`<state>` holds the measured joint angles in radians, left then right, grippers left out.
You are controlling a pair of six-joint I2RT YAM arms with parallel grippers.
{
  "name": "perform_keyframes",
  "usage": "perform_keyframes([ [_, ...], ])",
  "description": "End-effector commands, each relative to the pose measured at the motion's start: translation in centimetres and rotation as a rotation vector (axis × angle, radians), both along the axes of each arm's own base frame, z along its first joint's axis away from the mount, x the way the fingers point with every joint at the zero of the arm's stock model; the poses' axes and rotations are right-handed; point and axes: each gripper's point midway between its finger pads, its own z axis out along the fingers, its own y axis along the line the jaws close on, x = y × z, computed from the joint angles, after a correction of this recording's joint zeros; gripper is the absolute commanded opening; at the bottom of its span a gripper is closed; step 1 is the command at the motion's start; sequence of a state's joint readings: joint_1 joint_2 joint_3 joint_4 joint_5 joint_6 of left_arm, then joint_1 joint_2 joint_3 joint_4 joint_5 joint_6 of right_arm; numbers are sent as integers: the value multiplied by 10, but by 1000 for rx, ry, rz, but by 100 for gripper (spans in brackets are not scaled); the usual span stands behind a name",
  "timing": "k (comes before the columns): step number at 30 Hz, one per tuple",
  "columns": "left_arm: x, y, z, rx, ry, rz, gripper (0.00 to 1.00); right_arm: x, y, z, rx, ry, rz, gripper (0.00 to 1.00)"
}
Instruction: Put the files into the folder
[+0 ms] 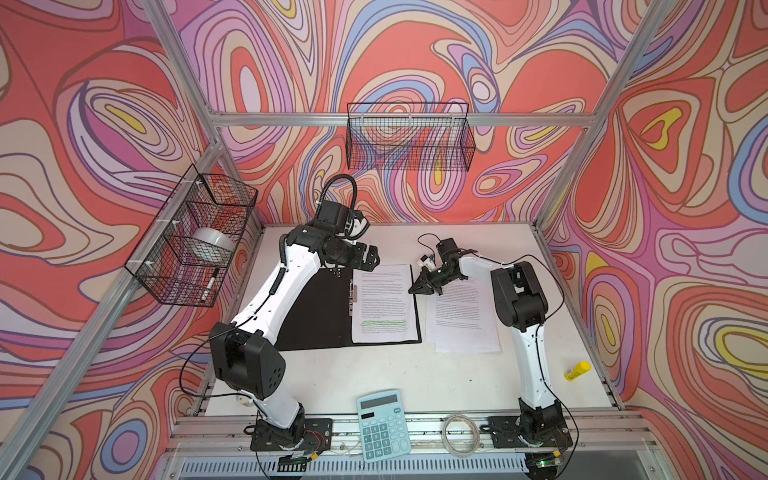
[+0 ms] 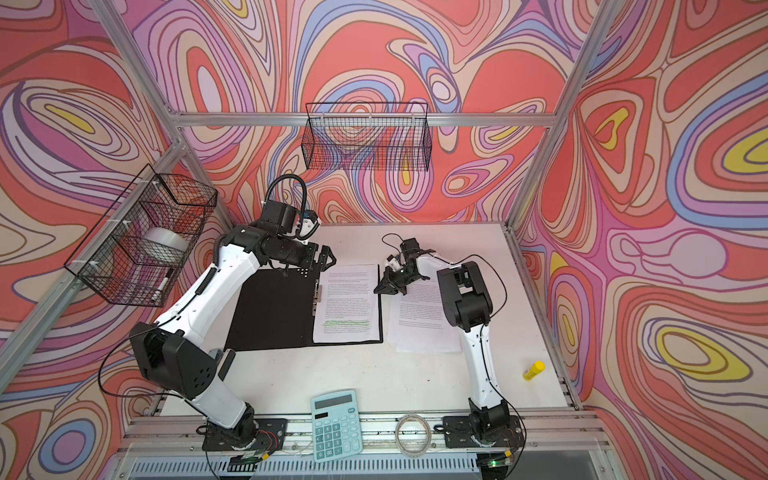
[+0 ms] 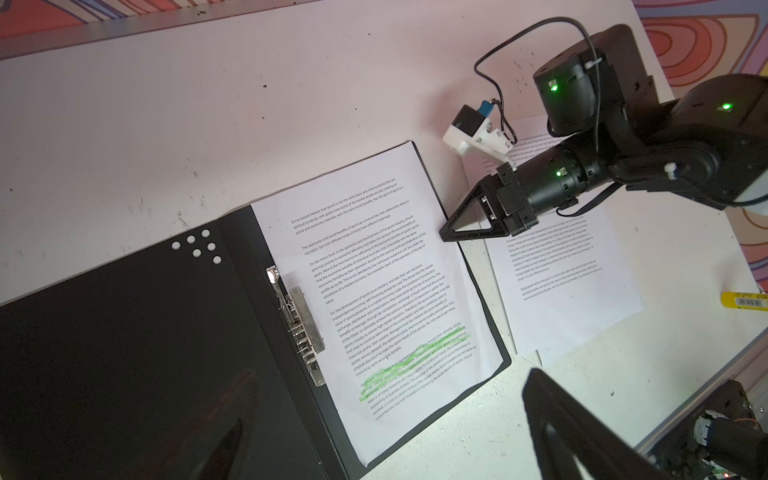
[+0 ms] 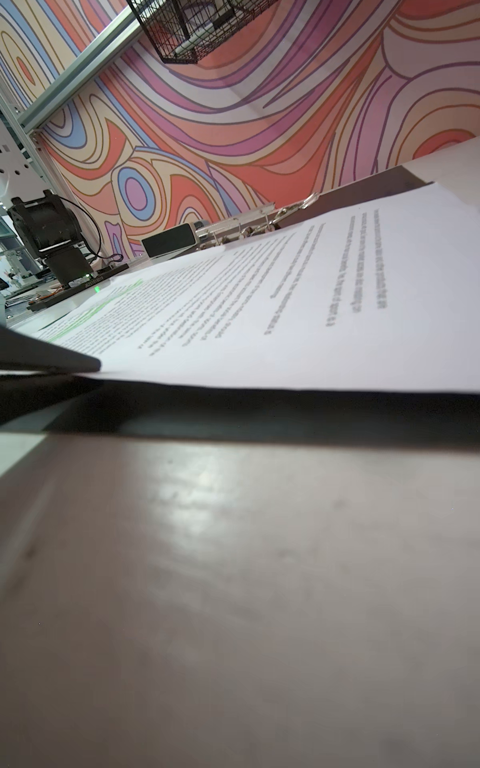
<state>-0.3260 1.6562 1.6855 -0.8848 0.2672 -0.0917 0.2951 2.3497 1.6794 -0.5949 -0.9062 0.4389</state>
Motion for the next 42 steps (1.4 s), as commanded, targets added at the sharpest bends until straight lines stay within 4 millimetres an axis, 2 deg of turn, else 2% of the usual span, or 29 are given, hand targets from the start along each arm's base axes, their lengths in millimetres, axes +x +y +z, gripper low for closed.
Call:
perform_keyframes([
  [1, -1, 0, 8, -25, -18, 7, 100, -3, -3, -1, -21, -3, -8, 0],
  [5, -2, 1, 9, -27, -19, 10, 100, -2, -4, -1, -31, -12, -16, 0],
  [8, -2, 1, 9, -27, -18, 8, 100, 3, -7, 0, -63, -28, -22, 10],
  [10, -2, 1, 9, -26, -20, 10, 100, 6, -8, 1, -79, -40, -28, 11],
  [14, -3, 1, 10, -25, -22, 9, 100, 11, -13, 2, -123, -59, -33, 22],
  [23, -4, 1, 12, -32, -25, 7, 100, 11, -23, 6, -205, -80, -25, 32],
  [26, -4, 1, 15, -35, -30, 4, 100, 17, -31, 22, -252, -136, -43, 34],
  [29, -3, -7, 19, -65, -25, -14, 100, 29, -44, 57, -327, -237, -83, 36],
  [31, -2, -16, 20, -98, 0, -29, 100, 35, -62, 80, -409, -300, -134, 36],
  [34, -2, -40, 15, -113, 42, -78, 100, 31, -103, 94, -516, -297, -231, 36],
  [39, -16, -93, -3, -72, 71, -222, 100, 1, -176, 83, -540, -188, -421, 36],
  [42, -31, -127, -24, -46, 107, -316, 100, -25, -202, 70, -528, -119, -488, 35],
])
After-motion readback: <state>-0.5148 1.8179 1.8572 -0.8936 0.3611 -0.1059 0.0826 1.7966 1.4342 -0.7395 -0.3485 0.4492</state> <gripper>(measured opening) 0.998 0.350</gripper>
